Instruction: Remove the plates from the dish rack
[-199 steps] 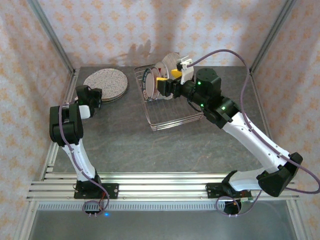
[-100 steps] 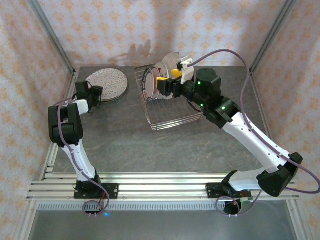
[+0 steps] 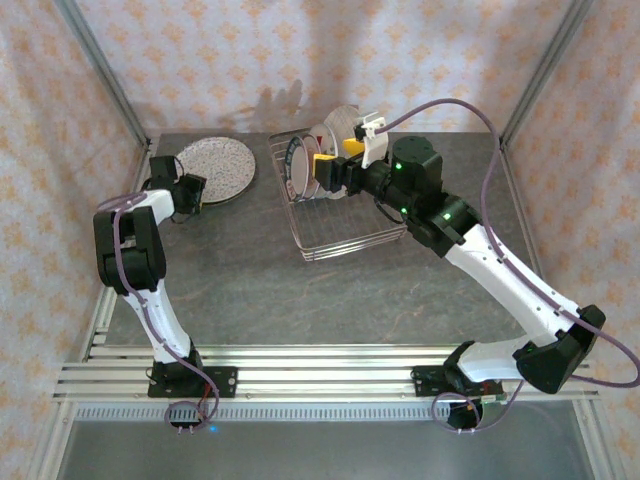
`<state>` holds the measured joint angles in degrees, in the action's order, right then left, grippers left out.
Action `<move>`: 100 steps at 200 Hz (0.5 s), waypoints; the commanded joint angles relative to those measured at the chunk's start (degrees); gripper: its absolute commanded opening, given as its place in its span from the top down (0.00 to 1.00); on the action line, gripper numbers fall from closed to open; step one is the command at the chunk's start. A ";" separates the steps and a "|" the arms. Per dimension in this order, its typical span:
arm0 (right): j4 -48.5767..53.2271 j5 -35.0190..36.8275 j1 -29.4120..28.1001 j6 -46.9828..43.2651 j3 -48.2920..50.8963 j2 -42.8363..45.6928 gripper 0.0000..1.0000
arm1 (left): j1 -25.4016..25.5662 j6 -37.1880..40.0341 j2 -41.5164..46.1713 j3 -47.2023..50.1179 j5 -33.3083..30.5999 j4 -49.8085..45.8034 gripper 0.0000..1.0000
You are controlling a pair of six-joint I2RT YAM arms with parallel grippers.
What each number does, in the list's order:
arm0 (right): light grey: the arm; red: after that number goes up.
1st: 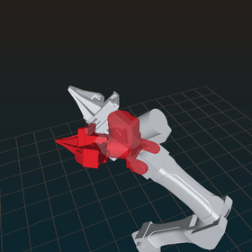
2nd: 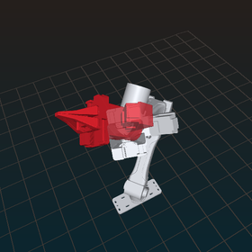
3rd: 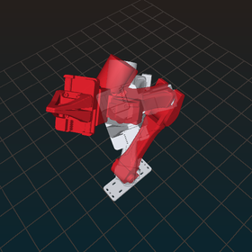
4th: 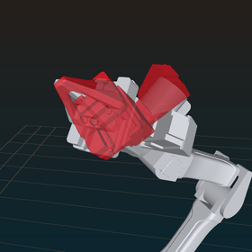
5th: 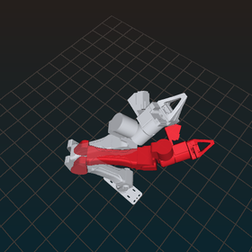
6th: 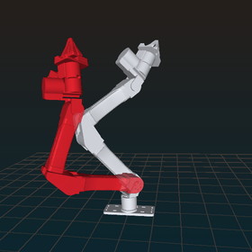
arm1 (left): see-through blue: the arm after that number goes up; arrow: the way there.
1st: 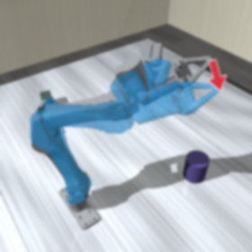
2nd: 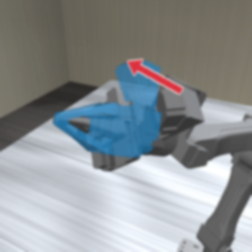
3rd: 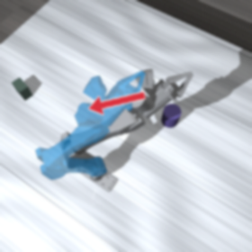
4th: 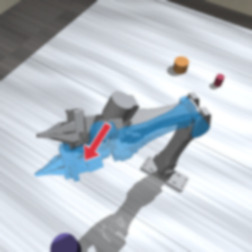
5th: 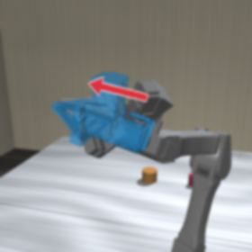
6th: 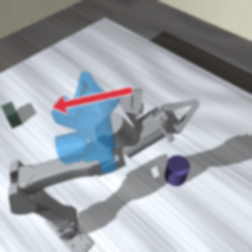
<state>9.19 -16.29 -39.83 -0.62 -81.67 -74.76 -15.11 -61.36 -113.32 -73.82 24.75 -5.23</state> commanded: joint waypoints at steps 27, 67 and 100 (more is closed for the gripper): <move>-0.67 1.08 -0.49 0.77 -1.44 1.37 0.23 | -0.50 2.25 2.07 -2.80 -2.48 -7.21 0.46; 1.13 3.17 -0.48 0.96 -2.18 1.02 0.23 | -0.48 3.34 2.65 -3.57 -3.35 -10.06 0.37; 2.47 5.58 -0.49 0.97 -2.92 0.83 0.23 | -0.46 3.27 3.66 -3.10 -3.89 -10.92 0.34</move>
<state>10.39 -13.93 -39.88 -0.32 -81.78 -74.76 -15.11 -59.42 -112.27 -76.09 23.11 -13.02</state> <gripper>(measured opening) 0.771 0.653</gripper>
